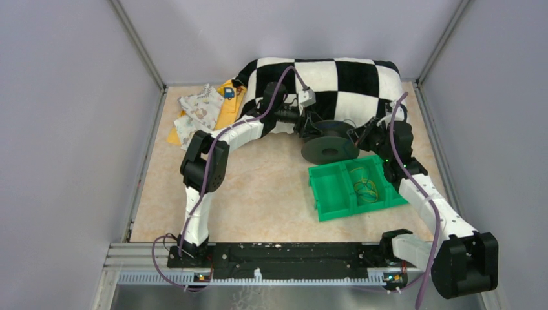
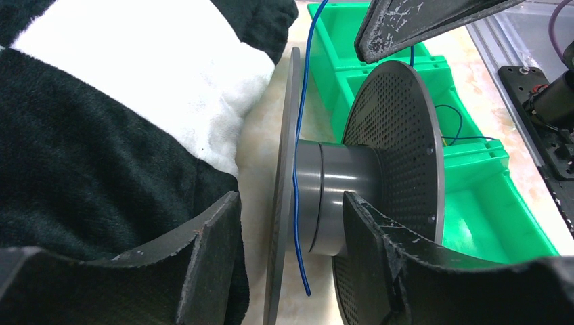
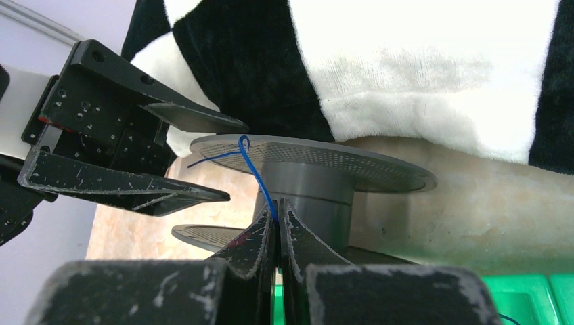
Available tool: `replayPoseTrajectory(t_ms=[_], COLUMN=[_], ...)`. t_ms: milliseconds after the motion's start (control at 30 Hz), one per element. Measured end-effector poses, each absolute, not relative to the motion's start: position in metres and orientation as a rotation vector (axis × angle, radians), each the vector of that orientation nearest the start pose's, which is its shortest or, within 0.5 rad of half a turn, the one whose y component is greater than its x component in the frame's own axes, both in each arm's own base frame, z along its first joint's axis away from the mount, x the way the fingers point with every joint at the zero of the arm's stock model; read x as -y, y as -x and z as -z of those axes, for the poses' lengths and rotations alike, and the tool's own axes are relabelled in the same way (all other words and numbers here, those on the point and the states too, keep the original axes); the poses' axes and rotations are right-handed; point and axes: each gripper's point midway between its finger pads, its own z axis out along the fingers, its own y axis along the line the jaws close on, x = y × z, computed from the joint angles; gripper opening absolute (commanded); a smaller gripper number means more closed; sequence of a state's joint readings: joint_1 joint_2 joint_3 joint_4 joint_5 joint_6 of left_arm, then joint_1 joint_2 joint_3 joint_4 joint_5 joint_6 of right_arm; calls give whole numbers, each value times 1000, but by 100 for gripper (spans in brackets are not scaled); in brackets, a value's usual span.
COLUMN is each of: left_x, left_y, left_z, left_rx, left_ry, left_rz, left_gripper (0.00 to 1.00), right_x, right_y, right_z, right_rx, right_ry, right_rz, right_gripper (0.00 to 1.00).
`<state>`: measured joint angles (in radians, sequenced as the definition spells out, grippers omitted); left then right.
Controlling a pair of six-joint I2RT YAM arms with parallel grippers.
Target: Wrap the cables
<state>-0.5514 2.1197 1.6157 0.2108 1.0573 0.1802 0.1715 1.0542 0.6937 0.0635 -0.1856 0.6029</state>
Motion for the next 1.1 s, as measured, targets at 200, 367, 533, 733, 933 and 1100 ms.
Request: replayPoseTrajectory(t_ms=[200, 367, 533, 733, 933, 1100], left_x=[415, 415, 415, 415, 416, 415], left_y=[-389, -389, -389, -390, -390, -396], left_z=[-186, -187, -187, -187, -187, -187], left_rx=[-1348, -1347, -1351, -1342, -1339, -1360], left_ry=[-1315, -1314, -1310, -1314, -1317, -1292], left_rz=[1235, 1235, 1237, 1233, 1229, 1187], left_gripper=[49, 38, 3, 0, 0, 0], right_x=[-116, -116, -116, -116, -114, -100], right_y=[-347, -347, -347, -347, -347, -342], right_z=[-209, -209, -209, -209, -207, -201], right_rx=[-1903, -1903, -1903, -1903, -1909, -1947], right_ry=[-282, -282, -282, -283, -288, -318], right_rz=[-701, -701, -701, -700, -683, -595], right_gripper=[0, 0, 0, 0, 67, 97])
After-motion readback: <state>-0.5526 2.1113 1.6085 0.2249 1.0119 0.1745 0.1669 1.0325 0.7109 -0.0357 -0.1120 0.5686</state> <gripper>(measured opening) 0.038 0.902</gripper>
